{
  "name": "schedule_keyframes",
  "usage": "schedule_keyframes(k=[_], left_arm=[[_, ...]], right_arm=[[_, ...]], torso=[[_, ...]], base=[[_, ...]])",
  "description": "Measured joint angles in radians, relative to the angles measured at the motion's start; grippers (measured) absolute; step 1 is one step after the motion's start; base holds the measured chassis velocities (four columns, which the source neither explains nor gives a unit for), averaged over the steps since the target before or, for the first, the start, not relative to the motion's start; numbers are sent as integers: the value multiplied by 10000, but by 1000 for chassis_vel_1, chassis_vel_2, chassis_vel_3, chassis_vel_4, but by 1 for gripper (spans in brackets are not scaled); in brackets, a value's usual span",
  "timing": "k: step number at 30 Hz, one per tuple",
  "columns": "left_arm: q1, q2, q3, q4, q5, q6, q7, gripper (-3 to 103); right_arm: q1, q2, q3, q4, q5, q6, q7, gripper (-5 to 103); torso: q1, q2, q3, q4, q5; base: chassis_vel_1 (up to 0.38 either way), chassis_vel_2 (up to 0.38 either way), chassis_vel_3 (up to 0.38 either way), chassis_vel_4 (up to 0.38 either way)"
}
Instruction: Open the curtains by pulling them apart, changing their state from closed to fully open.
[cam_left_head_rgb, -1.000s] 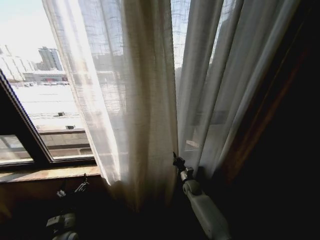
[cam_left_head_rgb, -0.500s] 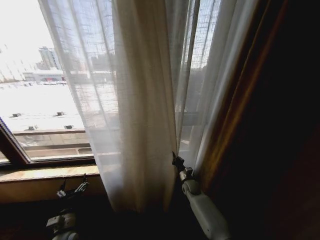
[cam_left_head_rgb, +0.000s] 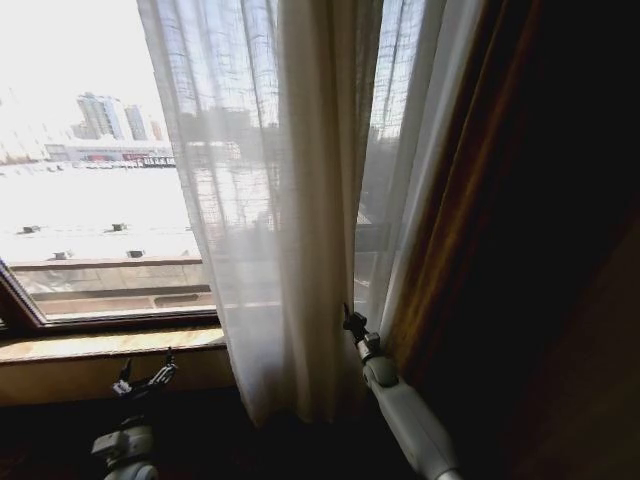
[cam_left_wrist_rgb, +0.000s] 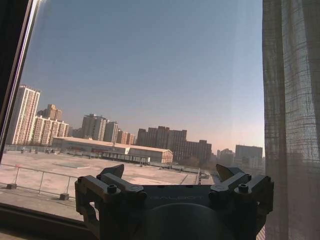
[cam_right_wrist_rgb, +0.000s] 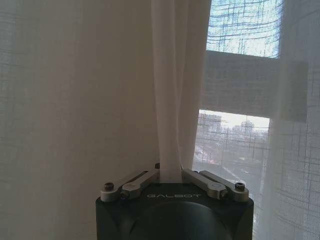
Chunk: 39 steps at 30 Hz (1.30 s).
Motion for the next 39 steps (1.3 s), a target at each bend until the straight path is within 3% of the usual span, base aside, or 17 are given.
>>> schedule_keyframes(k=[3, 6, 12, 20, 26, 29, 31, 33, 34, 36, 37, 39], left_arm=[[0, -1, 2, 0, 1, 0, 0, 100], [0, -2, 7, 0, 0, 0, 4, 100], [0, -2, 8, 0, 0, 0, 4, 100], [0, -2, 10, 0, 0, 0, 7, 100], [0, -2, 10, 0, 0, 0, 8, 100], [0, -2, 9, 0, 0, 0, 8, 100], [0, -2, 9, 0, 0, 0, 8, 100], [0, -2, 10, 0, 0, 0, 9, 100], [0, -2, 9, 0, 0, 0, 9, 100], [0, -2, 10, 0, 0, 0, 9, 100], [0, -2, 10, 0, 0, 0, 9, 100], [0, -2, 8, 0, 0, 0, 9, 100]], right_arm=[[342, -9, -3, -439, 197, -128, 317, 0], [847, -172, 221, -1032, 242, -568, 1385, 0], [925, -557, 988, -1183, 23, -1283, 2736, 0], [657, -1123, 1700, -1077, -251, -1718, 3433, 0], [245, -1218, 1600, -279, -98, -1752, 3295, 0], [-64, -1193, 1310, 245, 31, -1391, 2661, -3], [-162, -1191, 1255, 405, 95, -1321, 2434, 2], [-467, -1225, 1081, 895, 371, -1235, 1918, 13], [-989, -1428, 933, 1662, 809, -1438, 1551, 24], [-1430, -1637, 958, 2254, 1084, -1722, 1309, 35], [-1430, -1637, 958, 2254, 1084, -1722, 1309, 35], [-1939, -1838, 1168, 2808, 1335, -1768, 976, 45]], torso=[[0, 0, 0, 0, 1], [0, 0, 0, -2, 3], [0, 0, -1, 0, -2], [0, 0, 0, -5, 4], [0, 0, 0, -3, 2], [0, 0, 0, -2, 2], [0, 0, 1, -3, 2], [0, 0, 0, -3, 3], [0, 0, 0, -1, 0], [0, 0, 0, -3, -1], [0, 0, 0, -3, -1], [0, 0, 0, -3, 0]], base=[[0, 0, 0, 0], [0, 0, 0, 0], [0, 0, 0, 0], [0, 0, 0, 0], [0, 0, 0, 0], [0, 0, 0, 0], [0, 0, 0, 0], [0, 0, 0, 0], [0, 0, 0, 0], [0, 0, 0, 0], [0, 0, 0, 0], [0, 0, 0, 0]])
